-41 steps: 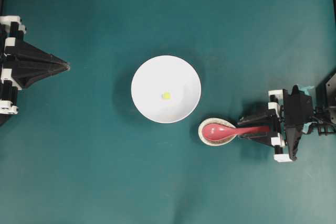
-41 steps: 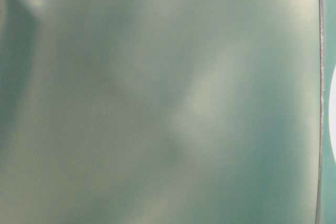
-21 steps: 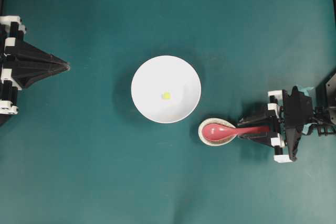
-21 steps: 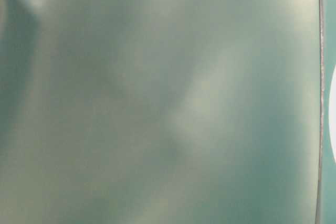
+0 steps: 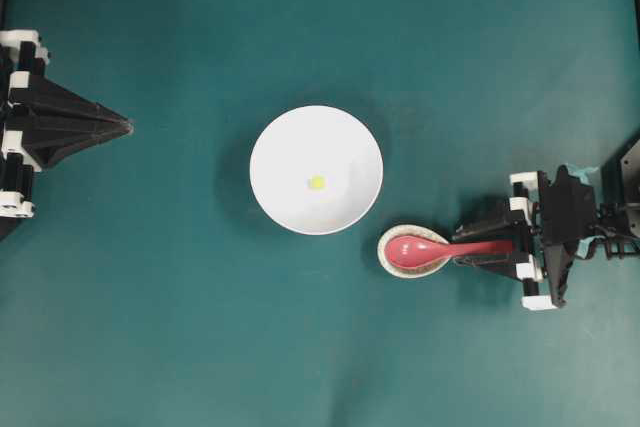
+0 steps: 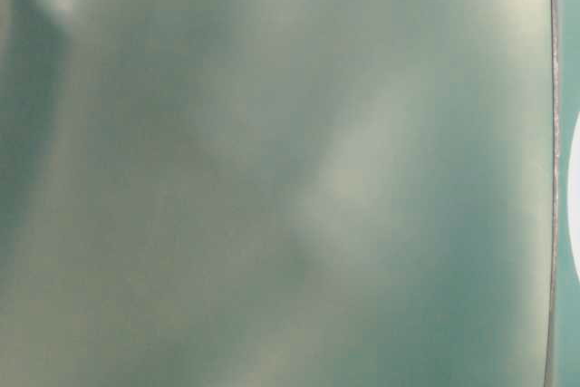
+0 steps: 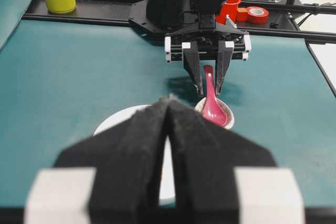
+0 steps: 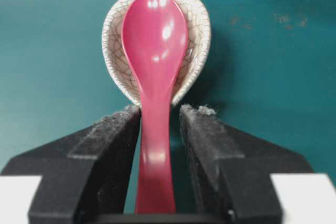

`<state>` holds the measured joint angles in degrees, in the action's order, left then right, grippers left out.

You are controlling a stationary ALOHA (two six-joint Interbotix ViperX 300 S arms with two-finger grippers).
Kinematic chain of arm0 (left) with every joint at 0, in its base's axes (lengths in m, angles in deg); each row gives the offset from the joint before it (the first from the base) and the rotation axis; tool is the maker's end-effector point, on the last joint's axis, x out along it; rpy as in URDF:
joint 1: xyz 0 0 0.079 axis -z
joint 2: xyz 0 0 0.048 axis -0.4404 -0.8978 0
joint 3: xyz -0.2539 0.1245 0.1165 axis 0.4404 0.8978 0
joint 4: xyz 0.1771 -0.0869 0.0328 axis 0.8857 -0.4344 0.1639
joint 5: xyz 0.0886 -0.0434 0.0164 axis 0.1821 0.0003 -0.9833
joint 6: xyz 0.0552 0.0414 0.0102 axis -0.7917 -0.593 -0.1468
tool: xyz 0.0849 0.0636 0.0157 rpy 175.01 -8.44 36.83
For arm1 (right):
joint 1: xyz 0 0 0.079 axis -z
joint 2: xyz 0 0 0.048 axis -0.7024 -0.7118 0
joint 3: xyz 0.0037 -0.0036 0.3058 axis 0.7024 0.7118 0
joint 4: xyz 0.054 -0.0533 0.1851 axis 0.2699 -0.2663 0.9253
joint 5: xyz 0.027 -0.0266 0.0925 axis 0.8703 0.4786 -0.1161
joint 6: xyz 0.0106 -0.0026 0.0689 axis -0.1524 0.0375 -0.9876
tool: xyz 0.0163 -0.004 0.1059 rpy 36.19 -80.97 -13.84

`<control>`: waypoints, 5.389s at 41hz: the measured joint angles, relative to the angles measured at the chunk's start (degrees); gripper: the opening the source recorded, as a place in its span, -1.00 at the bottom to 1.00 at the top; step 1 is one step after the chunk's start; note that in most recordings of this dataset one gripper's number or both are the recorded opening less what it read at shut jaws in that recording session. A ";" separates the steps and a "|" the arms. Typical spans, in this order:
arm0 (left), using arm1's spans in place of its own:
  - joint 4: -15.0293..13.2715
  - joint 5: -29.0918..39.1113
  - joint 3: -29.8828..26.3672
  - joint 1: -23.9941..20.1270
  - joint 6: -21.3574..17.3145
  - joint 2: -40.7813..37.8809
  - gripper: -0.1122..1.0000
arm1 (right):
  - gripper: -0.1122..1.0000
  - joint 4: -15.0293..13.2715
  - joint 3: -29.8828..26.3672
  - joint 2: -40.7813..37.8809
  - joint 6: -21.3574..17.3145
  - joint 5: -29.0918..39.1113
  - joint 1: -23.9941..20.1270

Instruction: Scoop the yellow hexagonal prism block from the bowl with a spoon using the right arm.

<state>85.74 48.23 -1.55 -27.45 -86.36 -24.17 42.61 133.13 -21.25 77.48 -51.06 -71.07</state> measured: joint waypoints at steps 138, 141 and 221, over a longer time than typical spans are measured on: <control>0.00 4.39 0.00 0.00 0.00 0.62 -0.81 | -0.35 -11.87 -54.32 9.84 7.82 112.94 35.42; 0.00 4.39 0.00 0.00 0.00 0.53 -0.81 | -0.35 -11.87 -54.23 9.14 7.82 112.24 35.07; 0.00 4.22 0.00 -0.09 0.00 0.53 -0.81 | -0.35 -13.54 -51.59 13.27 7.82 92.90 33.49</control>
<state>85.74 52.45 -1.55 -27.53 -86.36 -23.64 29.08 81.54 -7.98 85.31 41.84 -37.59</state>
